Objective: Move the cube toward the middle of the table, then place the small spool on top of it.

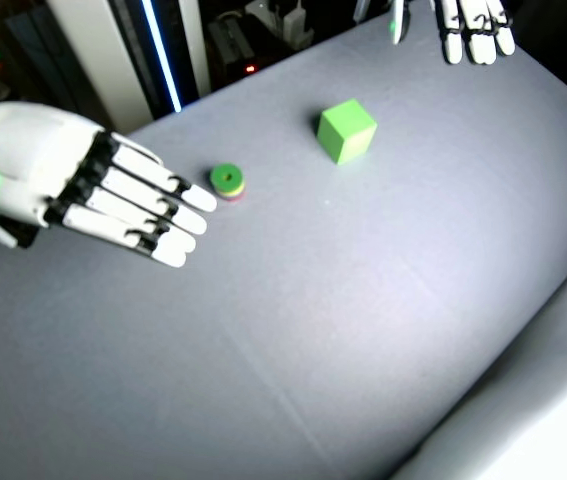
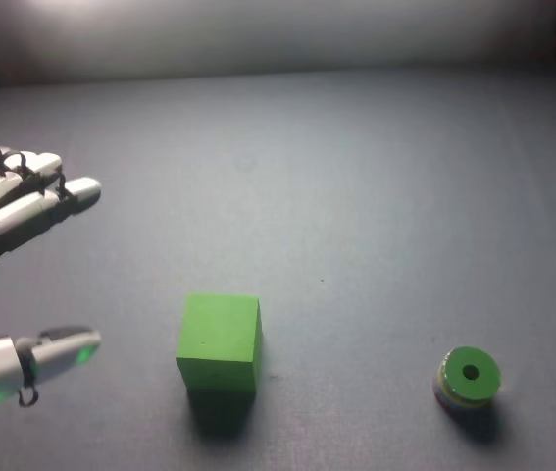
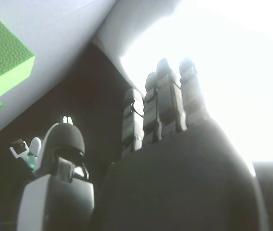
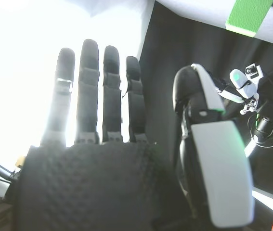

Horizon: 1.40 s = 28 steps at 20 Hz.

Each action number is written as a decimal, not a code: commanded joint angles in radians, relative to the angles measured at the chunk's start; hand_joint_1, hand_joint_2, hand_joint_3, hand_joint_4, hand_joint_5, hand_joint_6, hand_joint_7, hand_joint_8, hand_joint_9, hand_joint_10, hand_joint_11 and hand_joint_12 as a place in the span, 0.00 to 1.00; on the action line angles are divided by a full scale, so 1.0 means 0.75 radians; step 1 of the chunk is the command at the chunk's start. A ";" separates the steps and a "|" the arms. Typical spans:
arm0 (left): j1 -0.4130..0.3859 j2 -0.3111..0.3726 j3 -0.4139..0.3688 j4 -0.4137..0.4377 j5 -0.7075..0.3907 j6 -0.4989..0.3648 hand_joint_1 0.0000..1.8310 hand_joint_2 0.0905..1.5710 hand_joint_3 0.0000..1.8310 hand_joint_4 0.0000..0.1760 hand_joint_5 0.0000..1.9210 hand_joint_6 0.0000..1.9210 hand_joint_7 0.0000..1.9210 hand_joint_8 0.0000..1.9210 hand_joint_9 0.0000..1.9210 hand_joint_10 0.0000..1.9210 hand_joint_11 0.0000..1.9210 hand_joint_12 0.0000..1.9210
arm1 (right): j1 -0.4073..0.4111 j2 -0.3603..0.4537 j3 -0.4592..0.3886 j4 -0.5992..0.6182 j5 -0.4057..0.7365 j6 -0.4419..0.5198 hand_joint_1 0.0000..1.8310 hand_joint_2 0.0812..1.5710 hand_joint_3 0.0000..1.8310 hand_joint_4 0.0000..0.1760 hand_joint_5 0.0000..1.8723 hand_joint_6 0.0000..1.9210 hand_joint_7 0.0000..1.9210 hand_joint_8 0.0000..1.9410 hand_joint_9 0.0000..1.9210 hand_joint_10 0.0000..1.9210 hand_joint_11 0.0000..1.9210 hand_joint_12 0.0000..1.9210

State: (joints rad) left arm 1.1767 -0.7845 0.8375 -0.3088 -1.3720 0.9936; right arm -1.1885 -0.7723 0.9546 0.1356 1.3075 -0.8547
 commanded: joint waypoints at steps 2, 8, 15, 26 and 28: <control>-0.008 0.002 0.011 0.004 -0.153 -0.011 0.26 0.60 0.00 0.68 0.14 0.00 0.08 0.00 0.08 0.00 0.00 0.29 | 0.012 0.000 0.008 0.018 0.148 0.004 0.35 0.81 0.00 0.00 0.25 0.00 0.30 0.00 0.31 0.00 0.17 0.37; -0.047 -0.017 0.026 0.089 -0.050 -0.037 0.30 0.53 0.00 0.97 0.11 0.00 0.09 0.00 0.10 0.00 0.00 0.27 | 0.012 -0.002 0.008 0.016 0.146 0.009 0.36 0.81 0.00 0.00 0.25 0.00 0.29 0.00 0.31 0.00 0.19 0.33; -0.327 -0.158 0.139 0.396 0.317 -0.139 0.30 0.49 0.00 1.00 0.11 0.00 0.09 0.00 0.11 0.00 0.00 0.39 | 0.012 -0.002 0.010 0.016 0.145 0.009 0.33 0.82 0.00 0.00 0.25 0.00 0.29 0.00 0.31 0.00 0.19 0.33; -0.544 -0.395 0.327 0.510 0.695 -0.162 0.39 0.53 0.00 0.70 0.17 0.00 0.16 0.00 0.23 0.02 0.10 0.53 | 0.012 -0.009 0.015 0.016 0.140 0.009 0.34 0.82 0.00 0.00 0.25 0.00 0.29 0.00 0.31 0.00 0.17 0.37; -0.557 -0.416 0.350 0.510 0.732 -0.158 0.53 0.57 0.00 0.42 0.23 0.00 0.22 0.00 0.30 0.01 0.22 0.43 | 0.012 -0.009 0.015 0.016 0.140 0.009 0.35 0.82 0.00 0.00 0.25 0.00 0.30 0.00 0.32 0.00 0.17 0.38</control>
State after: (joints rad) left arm 0.7681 -1.0996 1.1011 0.0750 -0.7231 0.8742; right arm -1.1885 -0.7792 0.9619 0.1341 1.2953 -0.8516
